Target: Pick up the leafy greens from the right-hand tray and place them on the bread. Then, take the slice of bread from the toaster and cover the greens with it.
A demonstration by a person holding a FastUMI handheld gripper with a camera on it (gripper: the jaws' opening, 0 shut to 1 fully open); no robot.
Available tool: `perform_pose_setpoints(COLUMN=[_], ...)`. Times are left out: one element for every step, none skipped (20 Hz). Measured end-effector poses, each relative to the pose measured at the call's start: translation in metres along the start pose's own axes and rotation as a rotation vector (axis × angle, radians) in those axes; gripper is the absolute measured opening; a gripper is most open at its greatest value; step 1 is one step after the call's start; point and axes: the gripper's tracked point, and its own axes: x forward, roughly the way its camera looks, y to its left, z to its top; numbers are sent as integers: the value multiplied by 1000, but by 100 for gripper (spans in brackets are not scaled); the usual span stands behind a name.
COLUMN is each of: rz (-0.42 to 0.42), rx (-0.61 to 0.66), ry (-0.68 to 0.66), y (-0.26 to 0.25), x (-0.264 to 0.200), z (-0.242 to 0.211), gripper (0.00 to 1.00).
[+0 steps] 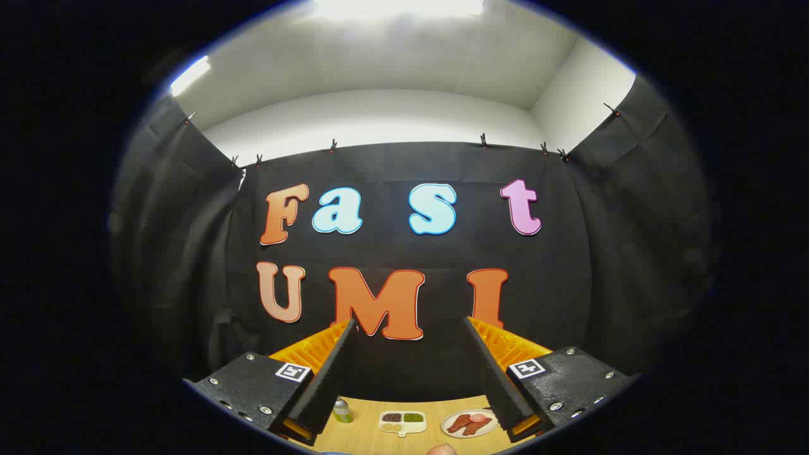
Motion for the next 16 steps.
perform_pose_setpoints(rz=[7, 10, 9, 12, 15, 18, 20, 24, 26, 29, 42, 54, 63, 68, 70, 72], rx=[2, 4, 8, 7, 6, 5, 5, 4, 3, 0, 0, 6, 11, 15, 15, 12], ry=[-2, -3, -3, -1, 3, 7, 8, 6, 1, -6, -12, -14, -15, -15, -14, -11], y=[2, 2, 3, 5, 7, 7, 8, 10, 10, 11, 14, 18, 21, 21, 21, 20], x=[-2, -3, -4, -5, -5, -7, -8, -9, -10, -11, -11, -12, -13, -12, -11, -11], z=[2, 3, 3, 1, 0, -1, 0, 2, 5, 8, 10, 11, 13, 13, 12, 9], gripper=[98, 98, 98, 98, 98, 98, 98, 98, 98, 98, 98, 98, 98, 98, 98, 98])
